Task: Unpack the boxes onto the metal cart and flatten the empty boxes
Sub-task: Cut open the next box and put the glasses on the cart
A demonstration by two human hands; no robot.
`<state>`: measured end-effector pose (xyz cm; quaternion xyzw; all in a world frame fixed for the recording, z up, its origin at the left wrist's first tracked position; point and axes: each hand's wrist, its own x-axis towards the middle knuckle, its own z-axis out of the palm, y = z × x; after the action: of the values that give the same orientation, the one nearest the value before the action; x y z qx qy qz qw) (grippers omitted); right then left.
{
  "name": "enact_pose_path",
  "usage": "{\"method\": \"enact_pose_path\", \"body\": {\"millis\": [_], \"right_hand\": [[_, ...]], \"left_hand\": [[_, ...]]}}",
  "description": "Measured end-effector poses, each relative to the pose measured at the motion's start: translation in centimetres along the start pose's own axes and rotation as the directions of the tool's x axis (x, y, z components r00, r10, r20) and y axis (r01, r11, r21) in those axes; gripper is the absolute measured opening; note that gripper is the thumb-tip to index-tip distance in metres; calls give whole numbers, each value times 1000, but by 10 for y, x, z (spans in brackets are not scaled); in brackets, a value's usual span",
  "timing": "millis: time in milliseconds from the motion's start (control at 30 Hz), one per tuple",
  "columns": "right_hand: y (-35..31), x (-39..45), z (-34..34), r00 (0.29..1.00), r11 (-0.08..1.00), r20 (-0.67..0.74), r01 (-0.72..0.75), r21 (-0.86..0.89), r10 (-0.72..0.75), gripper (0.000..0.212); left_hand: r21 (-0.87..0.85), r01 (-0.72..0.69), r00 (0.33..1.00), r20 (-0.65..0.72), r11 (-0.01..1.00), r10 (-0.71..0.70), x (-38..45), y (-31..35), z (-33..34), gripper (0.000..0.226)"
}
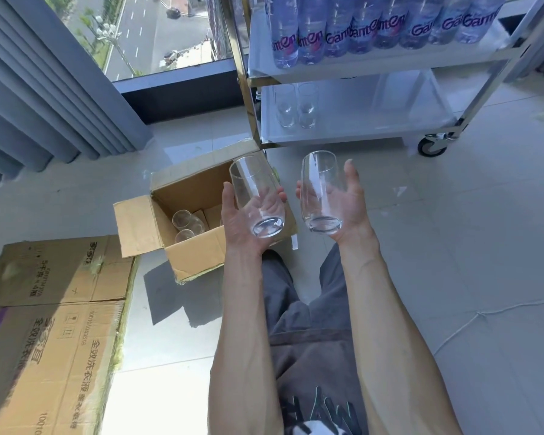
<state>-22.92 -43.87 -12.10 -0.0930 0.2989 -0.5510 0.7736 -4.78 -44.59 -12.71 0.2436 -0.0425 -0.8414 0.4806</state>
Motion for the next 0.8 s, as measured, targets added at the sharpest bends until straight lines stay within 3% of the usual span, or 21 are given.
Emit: {"method": "enact_pose_path", "body": {"millis": [167,267,367,567,700,800], "right_hand": [[-1,1,-11,999,999,-27,32,-35,-33,84],[-5,6,-15,994,999,-101,35,-30,-38,68],[-10,9,-20,991,998,-133,-15,-54,7,65],[-20,17,-34,976,977,-213,-12,-213,-34,108],[-35,30,-39,973,987,-223,13,-160,-49,71],[-48,50,-39,980,992,-195,11,-123,-35,65]], "left_hand": [[217,-87,988,-108,972,112,6,-1,-6,69],[365,-106,939,-269,925,214,16,-3,-7,83],[317,-108,954,-233,942,188,27,-7,-5,91],[329,-74,960,-231,942,156,45,-17,10,120],[522,-95,929,-259,848,264,64,-19,10,93],[700,-139,877,-241,700,415,88,-14,21,71]]}}
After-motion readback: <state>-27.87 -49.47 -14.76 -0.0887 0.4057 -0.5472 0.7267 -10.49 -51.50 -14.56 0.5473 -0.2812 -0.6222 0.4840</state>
